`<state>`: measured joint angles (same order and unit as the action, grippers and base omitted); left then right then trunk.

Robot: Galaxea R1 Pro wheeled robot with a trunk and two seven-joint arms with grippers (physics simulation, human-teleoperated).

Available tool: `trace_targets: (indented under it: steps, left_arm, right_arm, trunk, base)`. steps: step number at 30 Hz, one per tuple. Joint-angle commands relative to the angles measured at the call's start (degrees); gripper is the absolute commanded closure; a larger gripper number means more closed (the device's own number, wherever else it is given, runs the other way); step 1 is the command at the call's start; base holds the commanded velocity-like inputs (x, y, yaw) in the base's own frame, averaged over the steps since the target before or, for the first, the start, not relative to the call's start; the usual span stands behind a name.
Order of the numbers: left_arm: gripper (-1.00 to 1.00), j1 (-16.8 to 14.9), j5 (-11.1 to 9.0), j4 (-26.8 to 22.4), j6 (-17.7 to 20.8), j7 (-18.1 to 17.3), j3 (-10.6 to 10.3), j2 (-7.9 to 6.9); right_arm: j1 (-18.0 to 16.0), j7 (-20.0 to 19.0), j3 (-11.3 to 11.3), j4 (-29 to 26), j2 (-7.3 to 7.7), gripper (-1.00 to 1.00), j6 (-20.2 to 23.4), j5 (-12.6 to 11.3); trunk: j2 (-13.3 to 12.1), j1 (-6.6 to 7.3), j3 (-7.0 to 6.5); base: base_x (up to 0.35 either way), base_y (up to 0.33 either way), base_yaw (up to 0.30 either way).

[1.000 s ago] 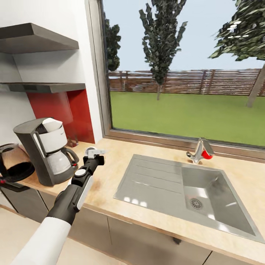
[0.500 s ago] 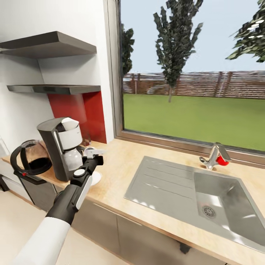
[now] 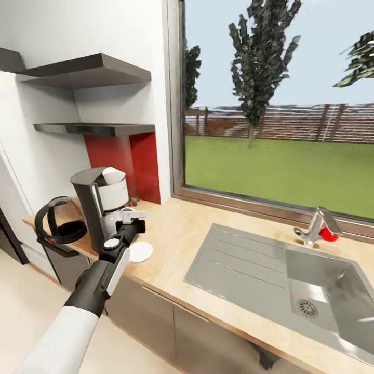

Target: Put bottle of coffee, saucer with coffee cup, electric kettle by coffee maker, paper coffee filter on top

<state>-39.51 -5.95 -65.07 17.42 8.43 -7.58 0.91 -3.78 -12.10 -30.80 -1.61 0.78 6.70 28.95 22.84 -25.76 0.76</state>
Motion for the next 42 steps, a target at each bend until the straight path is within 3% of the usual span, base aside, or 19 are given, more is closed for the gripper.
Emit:
trace_targets:
  steps: [1,8,14,20,28,32,34,38,39,40,42]
  left_arm:
    - [1.00,0.0,-0.5,-0.1,0.2,0.6,-0.2,-0.03]
    - [1.00,0.0,-0.3,0.8,1.4,0.6,0.1,-0.25]
    - [1.00,0.0,-0.4,0.2,10.5,0.3,0.0,-1.03]
    - [1.00,-0.1,-0.6,-0.1,16.1,-0.6,-0.5,-1.42]
    - [1.00,-0.3,-0.3,-0.1,26.2,-7.0,-0.5,-1.65]
    - [1.00,-0.5,-0.2,-0.2,34.3,-8.5,-0.5,-1.78]
    - [1.00,-0.8,-0.3,-0.2,38.5,-8.9,-0.6,-2.81]
    - [1.00,-0.8,-0.4,-0.2,39.3,-9.0,-0.7,-4.15]
    - [1.00,-0.8,-0.3,-0.1,39.4,-9.0,-1.0,-4.43]
    - [1.00,-0.8,-0.3,0.4,40.2,-9.6,-5.9,-6.00]
    - [1.00,-0.8,-0.4,0.6,40.4,-10.7,-8.4,-7.01]
  right_arm:
    - [0.0,-0.3,-0.5,-0.2,0.03,-1.00,0.3,0.5]
    - [0.0,-0.3,-0.7,-0.3,0.03,-1.00,0.3,0.4]
    - [0.0,0.0,-0.7,-0.3,0.07,-1.00,0.2,0.5]
    - [0.0,0.1,-0.6,-0.3,0.05,-1.00,-0.1,0.7]
    - [0.0,0.1,-0.4,-0.3,0.05,-1.00,-0.4,0.8]
    - [0.0,0.0,-0.3,-0.2,0.04,-1.00,-2.6,0.9]
    - [0.0,0.0,-0.2,-0.2,0.08,-1.00,-3.7,0.9]
    - [0.0,0.0,-0.2,-0.2,0.20,-1.00,-4.0,0.9]
    - [0.0,0.1,-0.2,-0.2,0.25,-1.00,-4.0,0.9]
    - [0.0,0.1,-0.2,-0.2,0.36,-1.00,-4.0,0.8]
    - [0.0,0.1,-0.2,-0.2,0.39,-1.00,-4.0,0.8]
  trunk:
    - [0.1,-0.03,0.00]
    - [0.1,-0.03,-0.45]
    - [0.1,-0.03,-0.59]
    - [0.1,-0.03,-0.61]
    - [0.1,-0.03,-0.61]
    - [0.1,-0.03,-0.61]
    - [0.1,-0.03,-0.61]
    - [0.1,-0.03,-0.61]
    - [0.1,-0.03,-0.61]
    - [0.1,-0.03,-0.61]
    - [0.1,-0.03,-0.61]
  base:
    - [0.000,0.000,0.106]
    - [0.000,0.000,0.188]
    - [0.000,0.000,0.109]
    - [0.000,0.000,0.013]
    - [0.000,0.000,0.001]
    - [0.000,0.000,0.000]
    - [0.000,0.000,0.000]
    - [0.000,0.000,0.000]
    - [0.000,0.000,0.000]
    - [0.000,0.000,0.000]
    - [0.000,0.000,0.000]
